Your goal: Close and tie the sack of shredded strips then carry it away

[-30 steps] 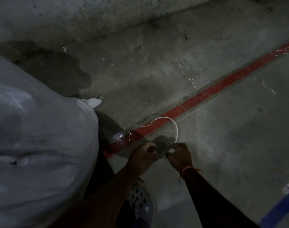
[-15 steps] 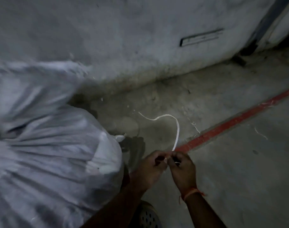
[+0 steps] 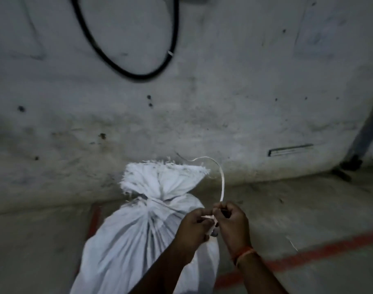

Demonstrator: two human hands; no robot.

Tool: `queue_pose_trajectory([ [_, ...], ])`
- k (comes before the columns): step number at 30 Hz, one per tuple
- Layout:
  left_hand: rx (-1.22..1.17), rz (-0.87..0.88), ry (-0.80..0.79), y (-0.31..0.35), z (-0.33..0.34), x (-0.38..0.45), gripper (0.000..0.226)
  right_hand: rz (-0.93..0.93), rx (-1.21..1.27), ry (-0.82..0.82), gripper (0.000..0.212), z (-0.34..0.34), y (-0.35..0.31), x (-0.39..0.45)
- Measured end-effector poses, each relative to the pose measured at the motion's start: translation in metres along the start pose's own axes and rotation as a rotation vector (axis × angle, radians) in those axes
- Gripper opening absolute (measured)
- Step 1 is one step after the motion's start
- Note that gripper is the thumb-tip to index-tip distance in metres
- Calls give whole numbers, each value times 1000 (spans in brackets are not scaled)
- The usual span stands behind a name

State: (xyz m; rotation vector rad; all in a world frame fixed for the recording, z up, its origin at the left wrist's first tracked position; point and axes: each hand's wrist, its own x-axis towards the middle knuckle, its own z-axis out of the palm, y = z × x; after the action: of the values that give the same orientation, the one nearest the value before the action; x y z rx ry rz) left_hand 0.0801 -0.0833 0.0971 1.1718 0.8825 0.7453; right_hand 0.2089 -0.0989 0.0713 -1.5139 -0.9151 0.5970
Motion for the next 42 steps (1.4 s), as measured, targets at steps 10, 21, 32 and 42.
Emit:
queue_pose_trajectory([
  [10,-104,-40,46,28,-85,-107,29,54,246,-42,16,77,-68,-74],
  [21,-74,-113,206,-6,-115,-36,15,-35,224,55,24,103,-27,-44],
  [32,739,-232,978,-20,-122,129,116,-44,272,129,23,114,10,43],
  [42,405,2,864,-62,-152,138,64,25,261,151,24,103,25,51],
])
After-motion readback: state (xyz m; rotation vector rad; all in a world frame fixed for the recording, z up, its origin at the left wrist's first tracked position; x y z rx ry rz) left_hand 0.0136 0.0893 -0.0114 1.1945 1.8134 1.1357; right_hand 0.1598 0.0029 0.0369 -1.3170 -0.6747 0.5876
